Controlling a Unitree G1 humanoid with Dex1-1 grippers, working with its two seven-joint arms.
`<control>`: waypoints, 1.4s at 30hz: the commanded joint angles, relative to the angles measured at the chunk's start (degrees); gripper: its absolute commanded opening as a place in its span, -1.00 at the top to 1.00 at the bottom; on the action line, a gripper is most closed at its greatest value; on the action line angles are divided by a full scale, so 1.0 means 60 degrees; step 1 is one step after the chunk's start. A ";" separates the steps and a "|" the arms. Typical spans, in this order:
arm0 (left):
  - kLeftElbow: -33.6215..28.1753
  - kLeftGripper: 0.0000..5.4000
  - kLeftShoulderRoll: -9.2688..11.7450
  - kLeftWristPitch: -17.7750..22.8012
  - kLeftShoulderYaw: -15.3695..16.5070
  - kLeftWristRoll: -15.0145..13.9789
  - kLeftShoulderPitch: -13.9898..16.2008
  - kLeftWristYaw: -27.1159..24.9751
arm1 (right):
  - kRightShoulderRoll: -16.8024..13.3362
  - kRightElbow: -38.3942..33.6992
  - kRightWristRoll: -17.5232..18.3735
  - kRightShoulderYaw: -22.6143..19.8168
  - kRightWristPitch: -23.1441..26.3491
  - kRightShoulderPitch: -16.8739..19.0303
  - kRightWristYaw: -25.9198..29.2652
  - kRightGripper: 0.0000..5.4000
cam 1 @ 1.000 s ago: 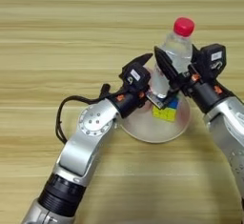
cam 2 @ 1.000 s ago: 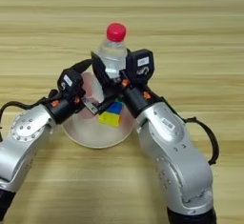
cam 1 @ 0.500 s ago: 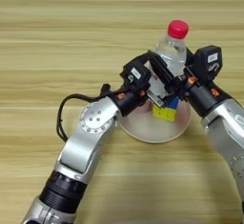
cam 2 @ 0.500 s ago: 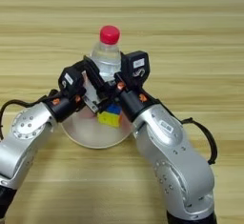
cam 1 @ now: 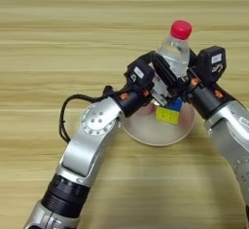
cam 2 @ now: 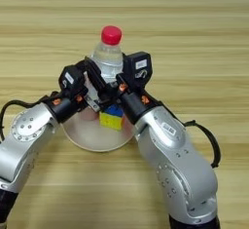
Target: Move the objects on the table
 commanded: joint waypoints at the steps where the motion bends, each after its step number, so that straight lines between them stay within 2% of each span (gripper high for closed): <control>1: -0.0007 -0.68 -0.0069 0.0056 0.0048 -0.0157 -0.0068 -0.0069 | 0.0074 -0.0064 0.0124 0.0015 -0.0030 -0.0146 0.0012 -0.20; 10: 0.0041 -0.37 -0.0088 0.0095 0.0101 -0.0234 -0.0061 -0.0122 | 0.0073 -0.0066 0.0105 0.0022 -0.0042 -0.0188 0.0015 -0.20; 14: 0.0070 -0.30 -0.0082 0.0073 0.0146 -0.0244 -0.0039 -0.0135 | 0.0076 -0.0019 0.0099 0.0027 -0.0050 -0.0189 0.0029 -0.20; 42: 0.0062 -0.26 -0.0067 -0.0010 0.0284 -0.0375 0.0047 -0.0205 | 0.0036 0.0299 0.0010 -0.0041 -0.0237 -0.0135 0.0098 -0.20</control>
